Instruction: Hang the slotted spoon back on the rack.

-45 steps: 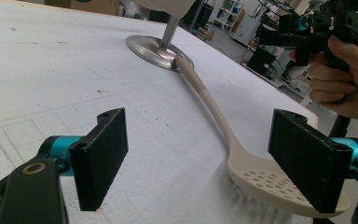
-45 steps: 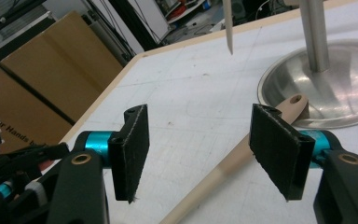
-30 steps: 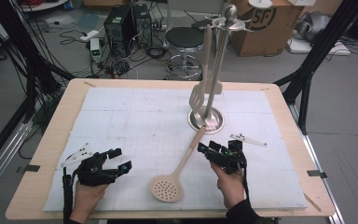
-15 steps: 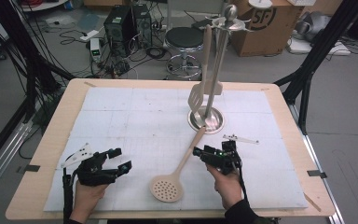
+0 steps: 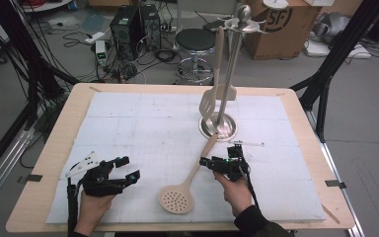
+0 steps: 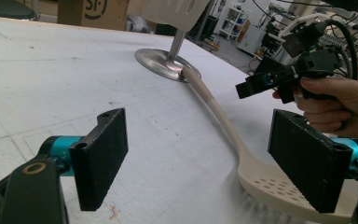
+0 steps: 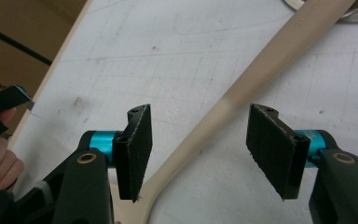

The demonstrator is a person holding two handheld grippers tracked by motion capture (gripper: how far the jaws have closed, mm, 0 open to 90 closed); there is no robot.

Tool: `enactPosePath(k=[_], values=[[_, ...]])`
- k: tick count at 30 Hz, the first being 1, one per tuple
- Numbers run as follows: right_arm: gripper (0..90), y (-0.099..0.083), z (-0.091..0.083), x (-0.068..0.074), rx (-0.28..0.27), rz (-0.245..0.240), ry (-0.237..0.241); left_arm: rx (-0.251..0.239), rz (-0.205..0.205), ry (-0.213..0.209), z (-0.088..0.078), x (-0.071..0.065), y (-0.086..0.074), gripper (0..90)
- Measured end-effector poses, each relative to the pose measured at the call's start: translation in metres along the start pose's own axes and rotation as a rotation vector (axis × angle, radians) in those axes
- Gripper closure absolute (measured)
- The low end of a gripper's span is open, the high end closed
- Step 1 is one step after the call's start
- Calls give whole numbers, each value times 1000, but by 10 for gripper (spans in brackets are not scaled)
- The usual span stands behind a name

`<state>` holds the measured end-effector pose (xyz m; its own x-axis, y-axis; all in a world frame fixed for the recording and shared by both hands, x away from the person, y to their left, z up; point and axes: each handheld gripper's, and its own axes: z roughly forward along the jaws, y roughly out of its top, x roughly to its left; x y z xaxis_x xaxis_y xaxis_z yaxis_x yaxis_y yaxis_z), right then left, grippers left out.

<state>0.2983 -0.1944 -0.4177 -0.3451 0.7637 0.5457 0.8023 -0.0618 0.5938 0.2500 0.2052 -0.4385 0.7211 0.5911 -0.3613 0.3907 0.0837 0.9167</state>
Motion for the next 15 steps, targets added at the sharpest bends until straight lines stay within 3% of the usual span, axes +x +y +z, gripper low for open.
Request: enactPosePath(k=[8, 15], values=[[443, 3, 10, 1, 51, 72, -6, -1, 0, -2, 0, 0, 0, 206], [450, 4, 23, -1, 95, 99, -38, -6, 2, -9, -1, 0, 0, 206]])
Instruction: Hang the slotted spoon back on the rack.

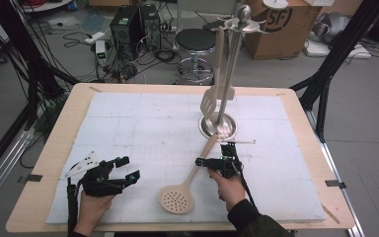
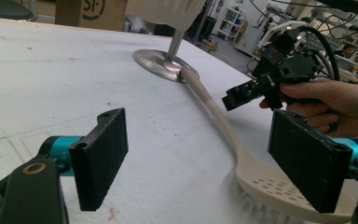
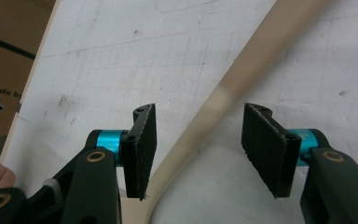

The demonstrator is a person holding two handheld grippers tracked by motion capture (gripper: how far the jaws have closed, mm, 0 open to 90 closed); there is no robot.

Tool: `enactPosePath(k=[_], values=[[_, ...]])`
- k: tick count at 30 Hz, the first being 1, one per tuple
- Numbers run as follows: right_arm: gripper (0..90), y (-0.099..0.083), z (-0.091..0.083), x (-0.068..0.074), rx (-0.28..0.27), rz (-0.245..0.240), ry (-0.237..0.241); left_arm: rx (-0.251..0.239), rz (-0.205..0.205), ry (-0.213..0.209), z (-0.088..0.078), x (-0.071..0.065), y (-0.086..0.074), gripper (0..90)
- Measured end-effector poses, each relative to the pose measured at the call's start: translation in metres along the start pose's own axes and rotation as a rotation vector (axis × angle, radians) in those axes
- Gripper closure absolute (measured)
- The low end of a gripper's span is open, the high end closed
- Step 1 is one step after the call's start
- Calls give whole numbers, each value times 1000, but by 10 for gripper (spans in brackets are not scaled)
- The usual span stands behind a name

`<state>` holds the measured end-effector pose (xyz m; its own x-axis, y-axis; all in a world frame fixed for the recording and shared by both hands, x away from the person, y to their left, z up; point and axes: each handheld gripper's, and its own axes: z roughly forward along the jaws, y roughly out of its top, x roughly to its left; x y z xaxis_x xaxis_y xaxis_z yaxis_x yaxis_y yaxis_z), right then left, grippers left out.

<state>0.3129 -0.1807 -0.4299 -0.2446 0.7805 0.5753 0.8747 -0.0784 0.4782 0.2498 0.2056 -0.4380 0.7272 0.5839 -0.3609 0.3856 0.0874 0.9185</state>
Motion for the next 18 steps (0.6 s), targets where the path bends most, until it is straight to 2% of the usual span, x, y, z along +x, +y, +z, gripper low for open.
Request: enactPosePath(k=[4, 6, 8, 10, 15, 17, 18], values=[[473, 0, 7, 3, 22, 17, -6, -1, -1, 0, 0, 0, 0, 206], [483, -1, 11, 3, 38, 53, 6, -2, 2, 1, 0, 0, 0, 206], [489, -1, 12, 3, 31, 84, 3, -3, 2, 1, -1, 0, 1, 206], [500, 0, 12, 4, 27, 85, 0, -5, 1, -1, -1, 0, 1, 206], [514, -2, 14, 9, 20, 113, -60, -5, 2, 0, -1, 0, 1, 206], [515, -4, 19, 11, 38, 147, -83, -6, 3, -2, 0, 0, 1, 206], [523, -5, 21, 13, 27, 147, -92, -6, 3, -3, -1, 0, 1, 206]])
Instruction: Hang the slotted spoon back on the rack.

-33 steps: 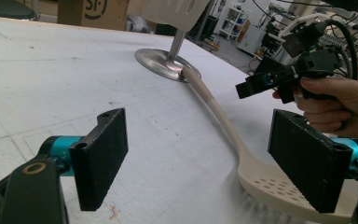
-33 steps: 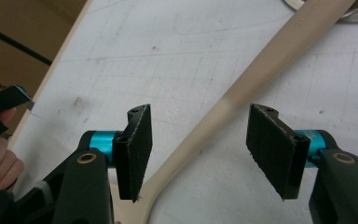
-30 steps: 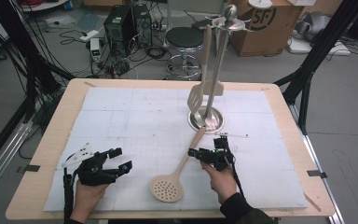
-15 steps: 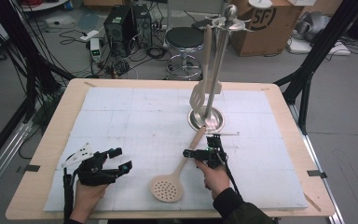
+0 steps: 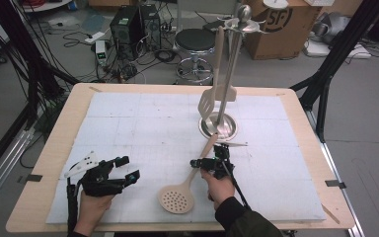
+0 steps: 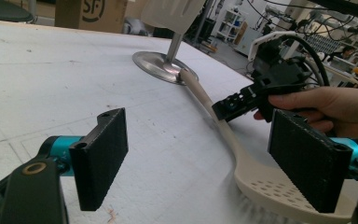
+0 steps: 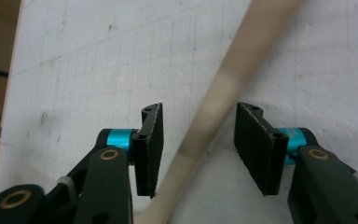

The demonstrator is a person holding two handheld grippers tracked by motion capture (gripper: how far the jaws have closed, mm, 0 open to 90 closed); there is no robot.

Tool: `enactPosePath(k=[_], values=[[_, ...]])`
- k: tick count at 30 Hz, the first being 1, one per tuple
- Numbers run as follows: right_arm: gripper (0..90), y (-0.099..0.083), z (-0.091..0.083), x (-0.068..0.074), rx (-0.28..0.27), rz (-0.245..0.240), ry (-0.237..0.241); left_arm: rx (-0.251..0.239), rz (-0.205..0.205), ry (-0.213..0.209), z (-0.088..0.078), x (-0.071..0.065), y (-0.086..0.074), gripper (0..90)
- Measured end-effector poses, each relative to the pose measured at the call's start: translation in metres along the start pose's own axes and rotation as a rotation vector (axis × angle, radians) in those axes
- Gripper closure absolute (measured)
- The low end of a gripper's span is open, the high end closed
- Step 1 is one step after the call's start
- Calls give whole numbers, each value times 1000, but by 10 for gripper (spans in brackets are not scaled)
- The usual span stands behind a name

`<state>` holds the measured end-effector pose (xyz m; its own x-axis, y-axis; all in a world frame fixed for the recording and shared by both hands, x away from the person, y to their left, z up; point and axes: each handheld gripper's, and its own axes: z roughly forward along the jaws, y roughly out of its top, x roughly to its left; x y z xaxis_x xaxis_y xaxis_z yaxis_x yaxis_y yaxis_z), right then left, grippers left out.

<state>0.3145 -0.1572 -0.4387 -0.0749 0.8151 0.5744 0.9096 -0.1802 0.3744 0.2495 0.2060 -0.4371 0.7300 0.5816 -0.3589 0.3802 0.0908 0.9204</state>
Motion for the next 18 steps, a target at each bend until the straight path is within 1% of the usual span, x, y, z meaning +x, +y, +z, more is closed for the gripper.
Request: enactPosePath(k=[2, 4, 9, 11, 13, 15, 16, 17, 18], values=[[513, 0, 3, 5, -5, 1, -17, -4, -1, 2, -1, 0, 0, 206], [520, 1, 5, 7, -15, -2, -26, -5, -1, 1, -1, 0, 0, 206], [607, -1, 6, 9, -34, -5, -70, -6, -4, -1, -1, 1, 0, 206], [624, -1, 7, 10, -40, -8, -89, -6, -2, -5, -1, 1, 1, 207], [621, -2, 7, 11, -46, -5, -98, -7, 0, -4, 0, 0, 1, 207], [593, -2, 8, 12, -53, 10, -101, -5, 3, -4, 0, 0, 1, 207], [573, -2, 8, 13, -53, 34, -94, -5, 3, -6, 0, 0, 1, 207], [567, -2, 8, 14, -55, 34, -101, -6, 0, -3, 0, 0, 1, 207], [574, -2, 9, 16, -56, 22, -114, -5, 0, -4, -1, 0, 1, 207]])
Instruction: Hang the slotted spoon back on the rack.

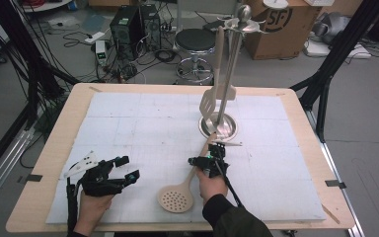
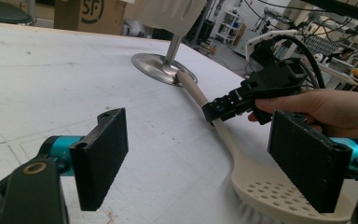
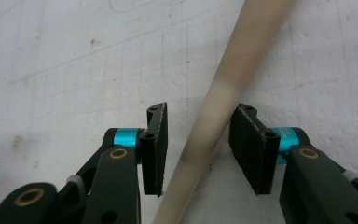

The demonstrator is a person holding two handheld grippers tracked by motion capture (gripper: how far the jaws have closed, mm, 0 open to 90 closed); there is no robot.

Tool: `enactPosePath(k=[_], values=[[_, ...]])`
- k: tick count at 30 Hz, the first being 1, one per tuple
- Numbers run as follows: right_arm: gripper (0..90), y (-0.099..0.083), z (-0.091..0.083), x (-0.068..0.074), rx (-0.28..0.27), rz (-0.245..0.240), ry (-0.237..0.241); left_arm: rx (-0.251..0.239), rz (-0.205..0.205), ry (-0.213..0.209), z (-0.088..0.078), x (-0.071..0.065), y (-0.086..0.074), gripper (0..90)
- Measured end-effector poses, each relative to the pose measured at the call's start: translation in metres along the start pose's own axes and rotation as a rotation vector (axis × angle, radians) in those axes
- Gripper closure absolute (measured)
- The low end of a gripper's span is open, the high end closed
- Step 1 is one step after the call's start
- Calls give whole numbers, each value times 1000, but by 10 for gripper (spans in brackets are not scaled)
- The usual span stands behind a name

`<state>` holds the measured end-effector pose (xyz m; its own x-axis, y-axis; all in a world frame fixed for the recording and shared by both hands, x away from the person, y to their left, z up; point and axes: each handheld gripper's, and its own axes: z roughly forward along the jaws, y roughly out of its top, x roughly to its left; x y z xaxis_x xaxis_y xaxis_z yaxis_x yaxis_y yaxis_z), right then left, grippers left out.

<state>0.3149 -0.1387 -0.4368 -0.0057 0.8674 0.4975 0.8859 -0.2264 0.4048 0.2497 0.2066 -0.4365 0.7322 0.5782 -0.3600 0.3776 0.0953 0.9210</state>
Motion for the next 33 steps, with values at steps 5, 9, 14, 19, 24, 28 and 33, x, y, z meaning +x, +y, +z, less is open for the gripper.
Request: enactPosePath(k=[5, 9, 14, 19, 24, 28, 33], values=[[651, -3, 1, 4, -22, -56, -54, -3, -2, 1, -1, 0, 0, 208], [700, -2, 0, 3, -21, -57, -53, -4, -7, 1, -2, 1, 0, 209], [765, 3, -2, -2, 33, -68, -10, -2, -10, 4, -2, 3, 0, 209], [775, 9, -3, -5, 88, -130, 8, -1, -6, 5, 0, 2, 0, 210], [775, 17, -4, -5, 140, -221, -15, 4, -3, 5, 0, 2, -1, 210], [777, 16, -2, -4, 146, -233, 0, 4, -8, 7, 0, 2, -1, 210], [777, 17, -9, -5, 142, -269, 41, 2, -9, 9, -1, 3, -1, 211]])
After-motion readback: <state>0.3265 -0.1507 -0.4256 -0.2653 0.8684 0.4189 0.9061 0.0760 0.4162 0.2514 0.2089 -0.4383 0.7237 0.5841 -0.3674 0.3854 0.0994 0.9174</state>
